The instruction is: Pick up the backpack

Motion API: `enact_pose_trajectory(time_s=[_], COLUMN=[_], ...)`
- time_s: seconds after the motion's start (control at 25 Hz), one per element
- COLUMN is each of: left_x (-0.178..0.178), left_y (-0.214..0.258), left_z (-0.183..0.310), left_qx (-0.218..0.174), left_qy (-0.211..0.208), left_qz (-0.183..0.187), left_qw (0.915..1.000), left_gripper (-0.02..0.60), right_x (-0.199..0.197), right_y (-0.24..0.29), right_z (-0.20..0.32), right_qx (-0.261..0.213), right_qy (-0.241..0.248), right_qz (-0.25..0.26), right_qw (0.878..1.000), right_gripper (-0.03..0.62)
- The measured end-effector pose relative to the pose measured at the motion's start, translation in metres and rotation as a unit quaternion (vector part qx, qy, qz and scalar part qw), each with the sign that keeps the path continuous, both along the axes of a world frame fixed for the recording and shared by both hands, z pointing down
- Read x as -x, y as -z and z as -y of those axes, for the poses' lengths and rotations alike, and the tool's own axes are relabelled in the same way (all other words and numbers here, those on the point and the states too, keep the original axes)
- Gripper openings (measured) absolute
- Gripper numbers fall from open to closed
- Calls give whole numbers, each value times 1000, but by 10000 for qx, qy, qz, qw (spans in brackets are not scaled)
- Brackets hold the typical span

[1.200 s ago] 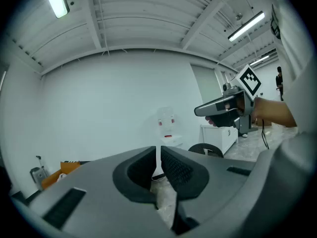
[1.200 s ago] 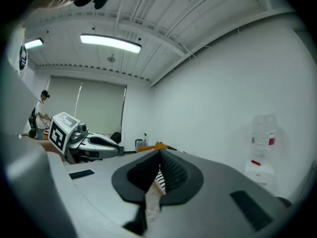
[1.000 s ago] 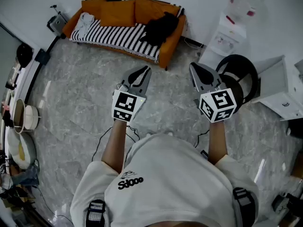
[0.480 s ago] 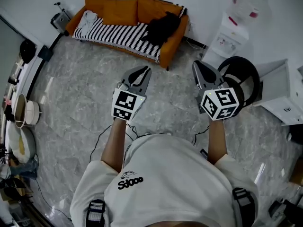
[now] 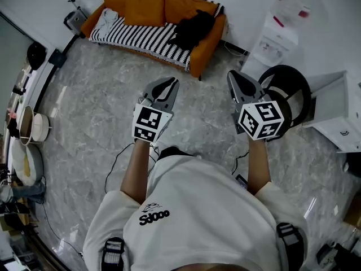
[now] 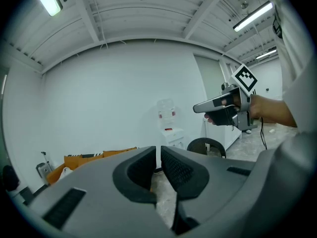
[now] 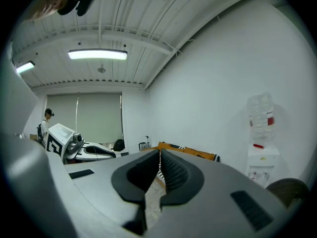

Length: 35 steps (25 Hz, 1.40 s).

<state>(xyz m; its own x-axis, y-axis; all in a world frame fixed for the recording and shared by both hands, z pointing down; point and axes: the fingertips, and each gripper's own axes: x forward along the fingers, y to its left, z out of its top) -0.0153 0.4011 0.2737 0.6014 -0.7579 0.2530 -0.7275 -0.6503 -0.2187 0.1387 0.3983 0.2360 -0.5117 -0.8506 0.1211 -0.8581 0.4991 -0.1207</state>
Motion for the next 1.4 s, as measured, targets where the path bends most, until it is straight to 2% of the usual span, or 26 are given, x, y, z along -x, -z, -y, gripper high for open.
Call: enact_pose_trajectory(time_s=[0.32, 0.52, 0.8, 1.16, 1.4], left_x=[5, 12, 20, 48, 71], left_y=[-9, -17, -26, -8, -8], left_z=[21, 61, 156, 297, 372], left_qx=[41, 80, 42, -49, 6], left_qy=[105, 110, -58, -269, -357], left_qz=[0, -129, -286, -372, -384], left_qw=[9999, 9998, 9996, 9989, 9986], left_gripper=[44, 44, 44, 44, 44], right_x=[11, 18, 27, 43, 63], right_y=[-11, -19, -27, -14, -15], right_z=[20, 53, 140, 272, 342], right_qx=[83, 133, 180, 210, 283], right_qy=[228, 205, 9, -521, -643], right_qz=[-111, -293, -469, -432, -484], right_qw=[9996, 9993, 9987, 9975, 9964], right_gripper=[35, 35, 35, 35, 35])
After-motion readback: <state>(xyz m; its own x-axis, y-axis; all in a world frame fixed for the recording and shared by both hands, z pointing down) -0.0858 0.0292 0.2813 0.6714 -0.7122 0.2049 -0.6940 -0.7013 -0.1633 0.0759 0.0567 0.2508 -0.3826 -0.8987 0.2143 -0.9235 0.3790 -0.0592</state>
